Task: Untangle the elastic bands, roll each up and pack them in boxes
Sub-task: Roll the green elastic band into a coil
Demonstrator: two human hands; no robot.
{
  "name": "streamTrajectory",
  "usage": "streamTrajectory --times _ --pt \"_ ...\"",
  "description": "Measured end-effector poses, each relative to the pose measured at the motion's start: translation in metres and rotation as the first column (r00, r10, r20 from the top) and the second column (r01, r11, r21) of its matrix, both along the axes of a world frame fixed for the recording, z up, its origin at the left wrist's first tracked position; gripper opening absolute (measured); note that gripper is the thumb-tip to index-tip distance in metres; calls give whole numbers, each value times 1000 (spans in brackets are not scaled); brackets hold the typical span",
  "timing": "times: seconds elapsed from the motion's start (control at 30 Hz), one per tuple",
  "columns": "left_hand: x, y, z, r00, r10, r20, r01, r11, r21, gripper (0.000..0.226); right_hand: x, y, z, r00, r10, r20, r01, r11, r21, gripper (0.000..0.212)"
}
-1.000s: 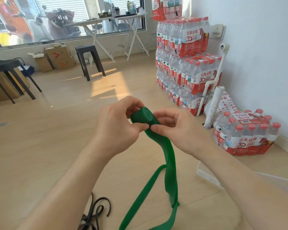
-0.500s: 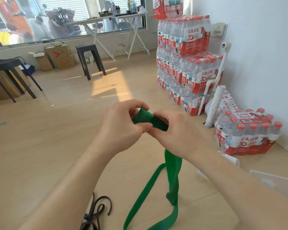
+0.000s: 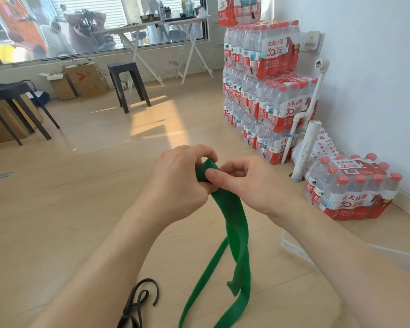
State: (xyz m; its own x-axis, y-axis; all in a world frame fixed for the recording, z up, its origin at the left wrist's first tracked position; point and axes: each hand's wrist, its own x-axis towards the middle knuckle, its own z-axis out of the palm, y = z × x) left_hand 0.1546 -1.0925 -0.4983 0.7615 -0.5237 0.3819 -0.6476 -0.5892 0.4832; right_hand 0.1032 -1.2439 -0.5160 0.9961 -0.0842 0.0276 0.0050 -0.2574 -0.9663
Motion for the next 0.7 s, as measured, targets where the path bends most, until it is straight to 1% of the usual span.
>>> streamTrajectory --times 0.07,0.13,0.2,0.23,0.3,0.37,0.43,0.5,0.6,0.7 --pt "-1 0 1 995 -48 -93 42 997 -57 38 0 -4 0 999 26 28 -28 998 49 34" --pt "-1 2 7 955 -146 -259 113 984 -139 48 0 -10 -1 996 70 46 -74 993 97 24" --pt "-1 6 12 883 -272 -383 202 956 -213 60 0 -14 -2 992 118 49 -123 985 119 27" --pt "1 9 14 850 -322 -417 233 940 -251 63 1 -16 -3 988 145 49 -151 978 147 30" --pt "6 14 14 810 -388 -439 263 910 -319 60 1 -20 -4 975 214 53 -220 945 242 32" --pt "7 17 14 791 -433 -433 270 882 -387 56 0 -22 -4 957 284 63 -289 901 323 31" --pt "6 18 15 780 -460 -423 275 861 -429 54 -1 -21 -3 940 336 69 -336 862 379 33" --pt "3 19 18 769 -475 -427 275 850 -450 51 -2 -20 -2 923 377 77 -373 829 416 38" --pt "1 21 22 754 -475 -454 295 862 -412 49 -2 -17 -2 921 385 61 -368 806 464 48" --pt "-1 22 25 774 -426 -468 274 893 -359 51 -1 -16 -4 927 375 21 -331 788 519 61"
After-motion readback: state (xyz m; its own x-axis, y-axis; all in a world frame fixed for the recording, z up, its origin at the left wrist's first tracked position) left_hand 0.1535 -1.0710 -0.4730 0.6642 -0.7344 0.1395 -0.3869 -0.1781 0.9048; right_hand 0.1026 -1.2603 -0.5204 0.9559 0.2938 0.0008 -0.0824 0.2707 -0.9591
